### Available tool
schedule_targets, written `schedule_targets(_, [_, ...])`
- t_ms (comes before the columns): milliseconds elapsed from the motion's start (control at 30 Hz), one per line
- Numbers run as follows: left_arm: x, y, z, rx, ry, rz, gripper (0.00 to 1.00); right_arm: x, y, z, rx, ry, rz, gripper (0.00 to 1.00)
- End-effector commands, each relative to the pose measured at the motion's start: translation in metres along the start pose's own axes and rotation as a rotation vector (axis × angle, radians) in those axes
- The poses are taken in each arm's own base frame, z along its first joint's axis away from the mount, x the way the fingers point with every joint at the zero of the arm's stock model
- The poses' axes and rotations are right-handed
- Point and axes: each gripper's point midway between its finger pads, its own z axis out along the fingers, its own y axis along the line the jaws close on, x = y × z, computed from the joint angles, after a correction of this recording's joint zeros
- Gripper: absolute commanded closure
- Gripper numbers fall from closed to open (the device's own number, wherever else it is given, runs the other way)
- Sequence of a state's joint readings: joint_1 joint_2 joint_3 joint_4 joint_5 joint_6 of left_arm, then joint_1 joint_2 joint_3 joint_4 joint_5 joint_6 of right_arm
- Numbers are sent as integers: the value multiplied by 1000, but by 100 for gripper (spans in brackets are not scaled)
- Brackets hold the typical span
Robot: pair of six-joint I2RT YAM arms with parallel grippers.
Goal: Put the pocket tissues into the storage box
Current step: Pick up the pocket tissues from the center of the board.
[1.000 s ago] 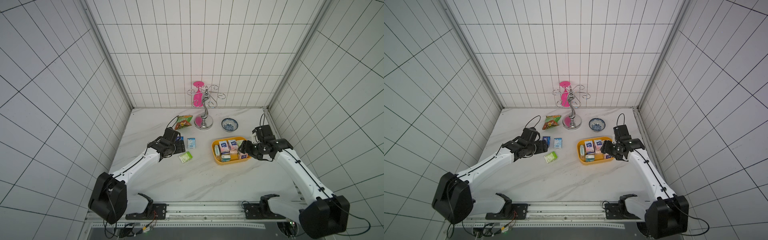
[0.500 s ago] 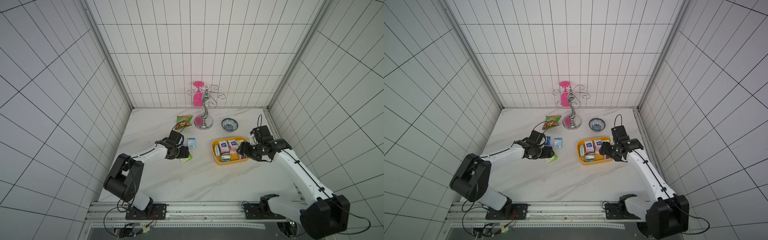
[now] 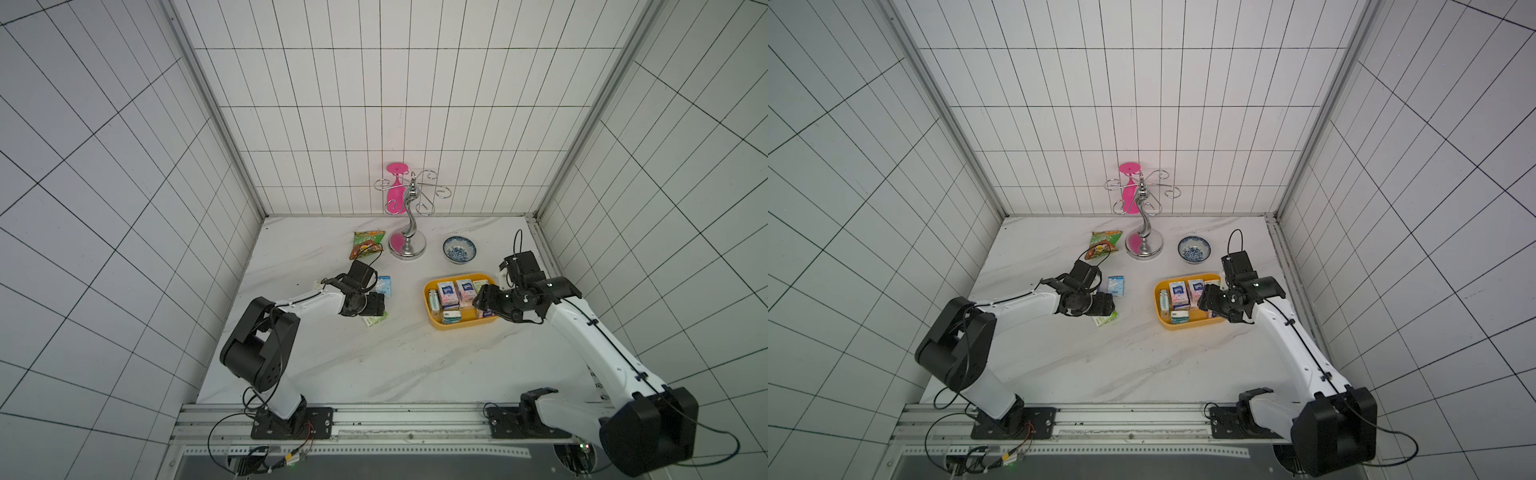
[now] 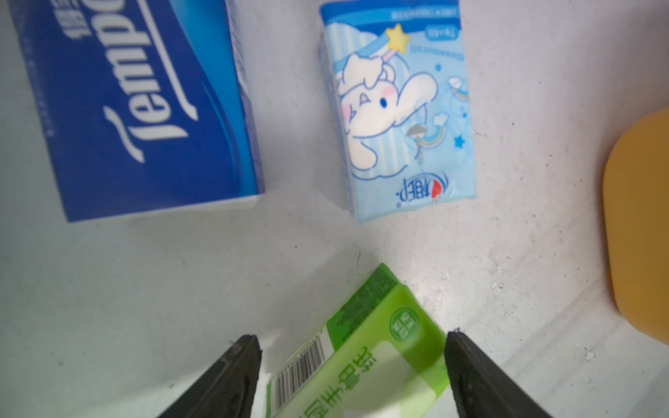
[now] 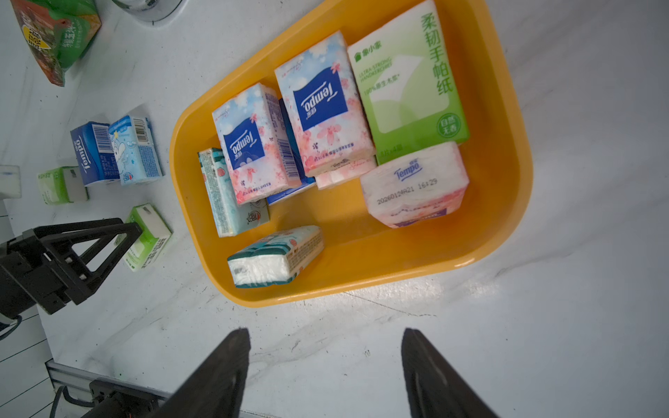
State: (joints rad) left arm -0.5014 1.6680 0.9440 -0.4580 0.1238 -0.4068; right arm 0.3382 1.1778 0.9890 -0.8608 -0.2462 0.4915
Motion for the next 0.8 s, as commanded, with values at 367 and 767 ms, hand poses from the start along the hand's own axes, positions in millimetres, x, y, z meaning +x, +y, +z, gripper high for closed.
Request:
schedule_targets(367, [39, -71, -14, 9, 46, 85, 16, 4, -5, 2, 32, 10, -2, 29])
schedule_targets(767, [54, -74, 4, -44, 143, 83, 16, 6, -7, -1, 39, 4, -2, 29])
